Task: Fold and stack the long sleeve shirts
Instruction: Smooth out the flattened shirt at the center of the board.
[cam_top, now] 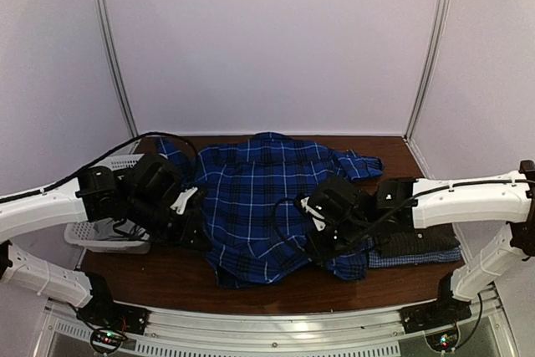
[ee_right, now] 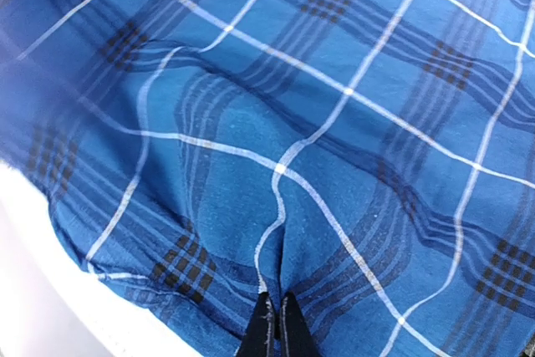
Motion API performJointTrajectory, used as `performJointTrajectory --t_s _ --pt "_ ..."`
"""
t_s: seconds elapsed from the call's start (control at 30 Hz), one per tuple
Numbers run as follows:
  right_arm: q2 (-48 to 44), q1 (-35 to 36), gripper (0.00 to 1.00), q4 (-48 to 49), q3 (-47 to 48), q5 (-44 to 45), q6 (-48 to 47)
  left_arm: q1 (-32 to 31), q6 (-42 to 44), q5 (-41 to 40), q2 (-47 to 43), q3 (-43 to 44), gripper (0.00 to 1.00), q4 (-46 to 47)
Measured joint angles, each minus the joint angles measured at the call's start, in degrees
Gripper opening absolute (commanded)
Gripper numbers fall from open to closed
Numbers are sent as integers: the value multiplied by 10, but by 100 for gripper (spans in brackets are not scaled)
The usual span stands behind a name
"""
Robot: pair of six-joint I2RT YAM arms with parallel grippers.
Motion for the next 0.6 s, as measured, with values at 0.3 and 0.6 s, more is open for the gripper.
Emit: performJointTrajectory --t_s 0.3,0.6 --pt "11 -12 10 -51 4 -83 -41 51 -10 62 -47 -74 0 -16" --pt "7 -12 49 -33 -49 -109 -31 51 -10 63 -64 -134 45 -46"
